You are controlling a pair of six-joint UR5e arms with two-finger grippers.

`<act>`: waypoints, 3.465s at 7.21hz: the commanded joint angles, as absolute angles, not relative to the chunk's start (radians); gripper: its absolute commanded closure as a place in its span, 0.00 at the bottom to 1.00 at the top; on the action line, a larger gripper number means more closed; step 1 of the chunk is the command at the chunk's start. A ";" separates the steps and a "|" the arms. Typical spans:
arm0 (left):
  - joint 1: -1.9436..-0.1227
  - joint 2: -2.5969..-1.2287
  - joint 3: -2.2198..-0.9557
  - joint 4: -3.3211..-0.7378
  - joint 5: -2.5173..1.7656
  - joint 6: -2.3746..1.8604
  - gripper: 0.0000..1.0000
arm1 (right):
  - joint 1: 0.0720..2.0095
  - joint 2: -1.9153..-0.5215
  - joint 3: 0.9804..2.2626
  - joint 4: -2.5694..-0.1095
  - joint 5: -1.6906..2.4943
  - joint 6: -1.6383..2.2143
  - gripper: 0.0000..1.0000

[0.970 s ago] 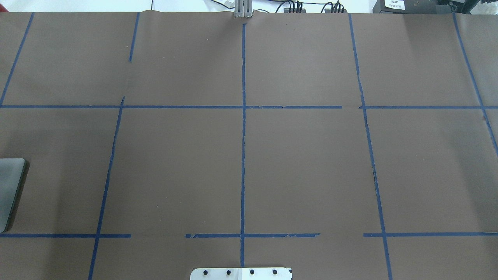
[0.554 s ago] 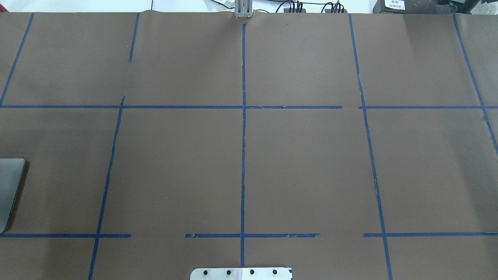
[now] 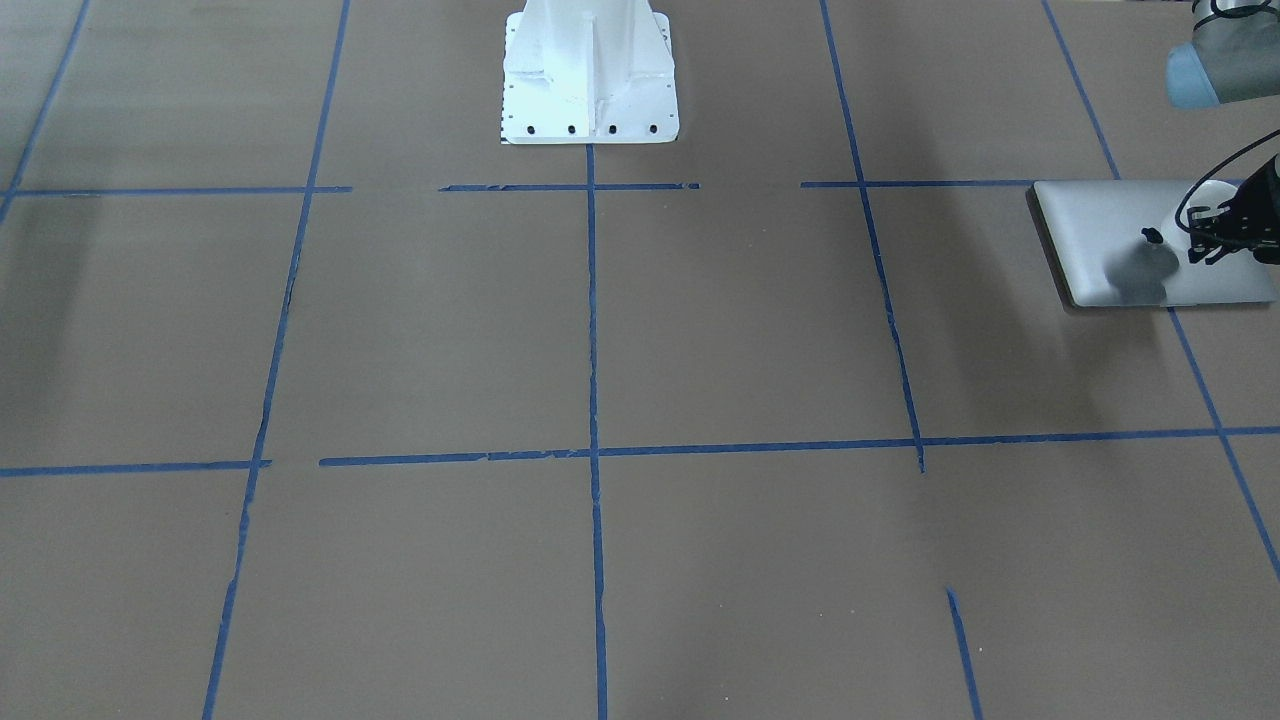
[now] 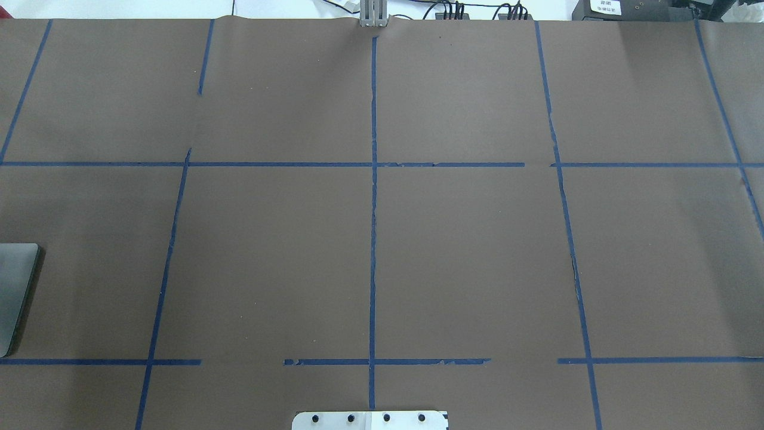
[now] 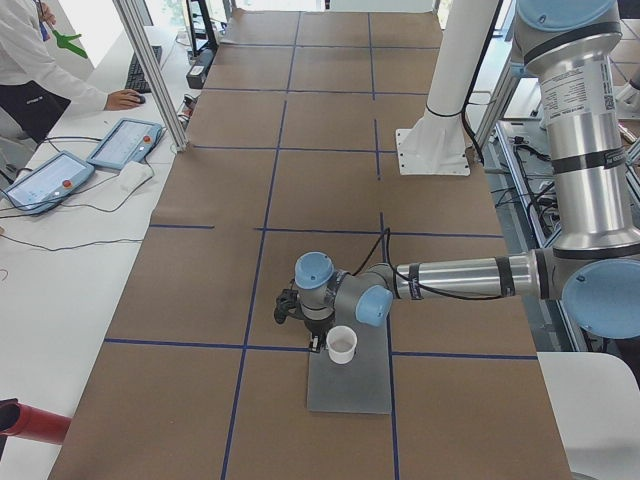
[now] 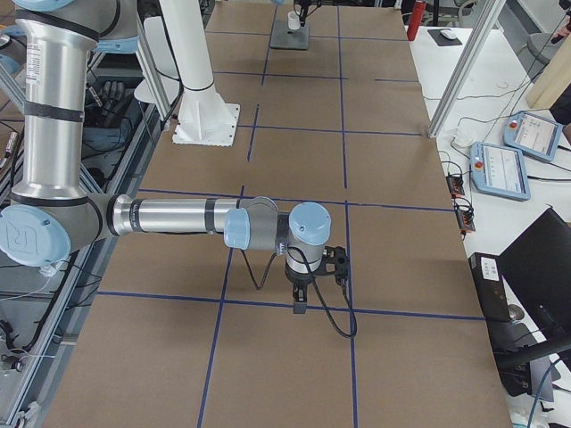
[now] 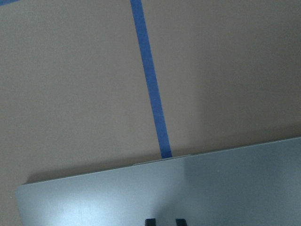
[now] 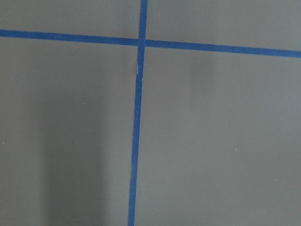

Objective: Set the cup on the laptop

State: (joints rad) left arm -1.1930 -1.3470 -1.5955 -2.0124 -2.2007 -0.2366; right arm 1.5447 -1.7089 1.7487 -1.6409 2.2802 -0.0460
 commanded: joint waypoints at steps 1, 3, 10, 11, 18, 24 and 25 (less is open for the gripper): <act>-1.192 -1.350 -1.539 -2.063 -2.248 -0.238 1.00 | 1.545 -1.709 1.749 -1.641 2.281 -0.046 0.00; -1.192 -1.351 -1.537 -2.069 -2.302 -0.248 1.00 | 1.545 -1.709 1.749 -1.641 2.281 -0.046 0.00; -1.190 -1.359 -1.536 -2.068 -2.303 -0.245 0.50 | 1.545 -1.709 1.749 -1.641 2.281 -0.046 0.00; -1.190 -1.359 -1.534 -2.068 -2.303 -0.244 0.39 | 1.545 -1.709 1.749 -1.640 2.281 -0.046 0.00; -1.218 -1.354 -1.826 -1.825 -2.315 -0.236 0.00 | 1.545 -1.709 1.749 -1.641 2.281 -0.046 0.00; -1.564 -1.635 -1.663 -1.592 -2.315 0.053 0.00 | 1.545 -1.709 1.749 -1.641 2.281 -0.046 0.00; -1.583 -1.635 -1.657 -1.588 -2.316 0.083 0.00 | 1.545 -1.709 1.749 -1.641 2.281 -0.046 0.00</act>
State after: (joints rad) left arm -1.5367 -1.6248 -1.6978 -1.5933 -2.3150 0.0061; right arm 1.5447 -1.7089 1.7487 -1.6414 2.2809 -0.0460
